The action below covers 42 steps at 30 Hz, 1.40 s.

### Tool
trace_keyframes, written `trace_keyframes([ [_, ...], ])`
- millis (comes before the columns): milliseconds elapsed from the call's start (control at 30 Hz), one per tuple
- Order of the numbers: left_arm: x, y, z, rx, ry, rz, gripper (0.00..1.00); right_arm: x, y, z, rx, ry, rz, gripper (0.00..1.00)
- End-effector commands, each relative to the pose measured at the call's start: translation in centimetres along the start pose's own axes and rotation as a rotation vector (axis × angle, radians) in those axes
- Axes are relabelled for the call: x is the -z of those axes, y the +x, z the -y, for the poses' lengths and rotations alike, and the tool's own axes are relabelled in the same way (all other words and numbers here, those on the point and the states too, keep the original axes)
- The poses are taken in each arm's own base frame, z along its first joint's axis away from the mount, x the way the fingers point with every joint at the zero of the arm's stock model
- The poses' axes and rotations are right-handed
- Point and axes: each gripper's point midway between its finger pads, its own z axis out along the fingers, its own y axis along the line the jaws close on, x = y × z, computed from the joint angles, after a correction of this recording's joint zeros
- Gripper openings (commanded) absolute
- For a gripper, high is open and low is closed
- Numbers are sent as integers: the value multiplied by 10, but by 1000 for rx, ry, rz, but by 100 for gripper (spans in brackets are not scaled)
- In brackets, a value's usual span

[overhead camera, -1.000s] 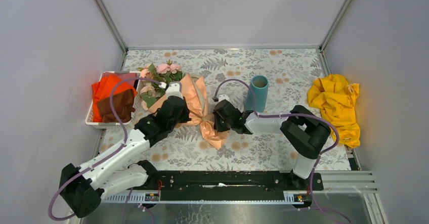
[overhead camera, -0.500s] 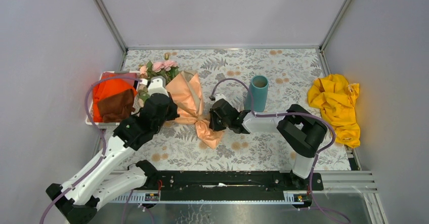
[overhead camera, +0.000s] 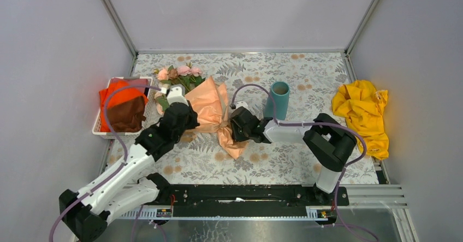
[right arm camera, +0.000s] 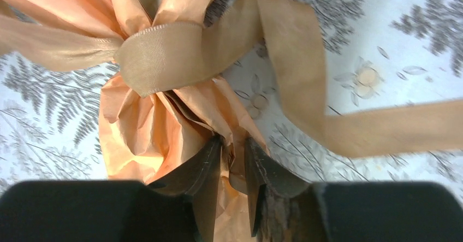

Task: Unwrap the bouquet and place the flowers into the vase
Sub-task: Untie the ribbon from the wrapping paper.

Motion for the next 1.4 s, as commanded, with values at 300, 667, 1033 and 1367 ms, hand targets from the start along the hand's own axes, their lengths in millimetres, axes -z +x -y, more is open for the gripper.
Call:
trace_keyframes([
  [300,-39,58,28,54,165,-104,2,41,-35,-2,83,30,14,45],
  [667,-61,100,21,47,148,-191,2,22,-55,-26,37,-36,47,44],
  [1033,-76,124,9,25,102,-223,2,17,-76,-36,6,-60,99,44],
  [1367,-93,150,5,1,81,-284,0,8,-87,-39,-6,-72,120,42],
])
